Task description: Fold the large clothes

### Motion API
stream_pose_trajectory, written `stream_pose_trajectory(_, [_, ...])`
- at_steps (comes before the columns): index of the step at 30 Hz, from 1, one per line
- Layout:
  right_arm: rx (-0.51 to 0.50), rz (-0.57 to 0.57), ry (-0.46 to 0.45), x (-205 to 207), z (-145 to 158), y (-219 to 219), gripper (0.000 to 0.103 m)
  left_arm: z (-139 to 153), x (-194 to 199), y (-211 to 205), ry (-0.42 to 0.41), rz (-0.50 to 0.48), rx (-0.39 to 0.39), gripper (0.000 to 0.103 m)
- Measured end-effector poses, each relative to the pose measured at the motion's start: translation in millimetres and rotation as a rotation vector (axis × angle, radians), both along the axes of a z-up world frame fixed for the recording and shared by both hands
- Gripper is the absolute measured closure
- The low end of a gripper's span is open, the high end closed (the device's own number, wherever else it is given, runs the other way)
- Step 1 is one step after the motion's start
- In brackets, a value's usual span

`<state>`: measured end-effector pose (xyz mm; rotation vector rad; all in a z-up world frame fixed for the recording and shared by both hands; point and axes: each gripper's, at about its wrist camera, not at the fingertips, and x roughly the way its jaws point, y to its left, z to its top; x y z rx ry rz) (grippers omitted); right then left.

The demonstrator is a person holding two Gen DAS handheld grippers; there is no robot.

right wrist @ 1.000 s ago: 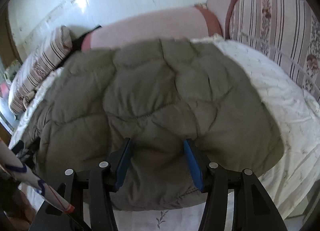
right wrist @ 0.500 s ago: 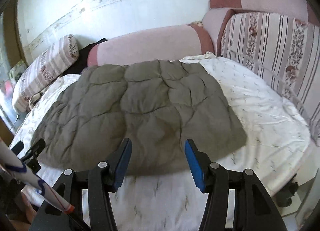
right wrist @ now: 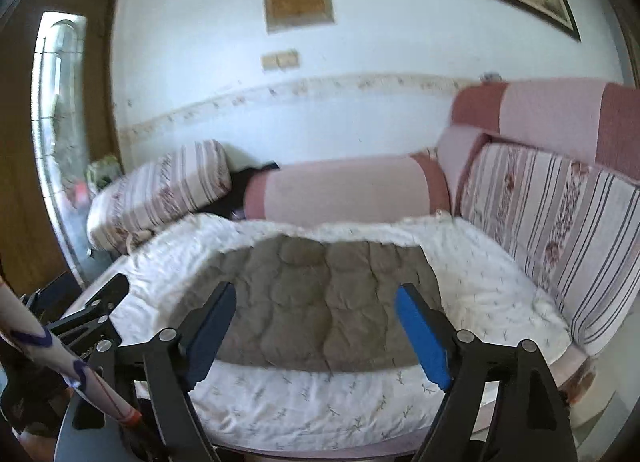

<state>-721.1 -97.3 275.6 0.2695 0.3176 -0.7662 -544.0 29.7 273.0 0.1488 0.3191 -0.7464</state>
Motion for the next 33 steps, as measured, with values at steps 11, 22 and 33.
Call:
stream_pose_trajectory(11, [-0.058,0.013,-0.02,-19,-1,61,0.012,12,-28,37,-0.016,0.038,-0.014,0.006])
stream_pose_trajectory(22, [-0.023,0.004,-0.004,-13,-7,52,0.011,-10,-10,28,0.074,0.05,0.039,0.006])
stream_pose_trajectory(33, [-0.002,0.003,0.024,4,-15,39,0.011,-20,7,19,0.095,0.055,0.065,0.006])
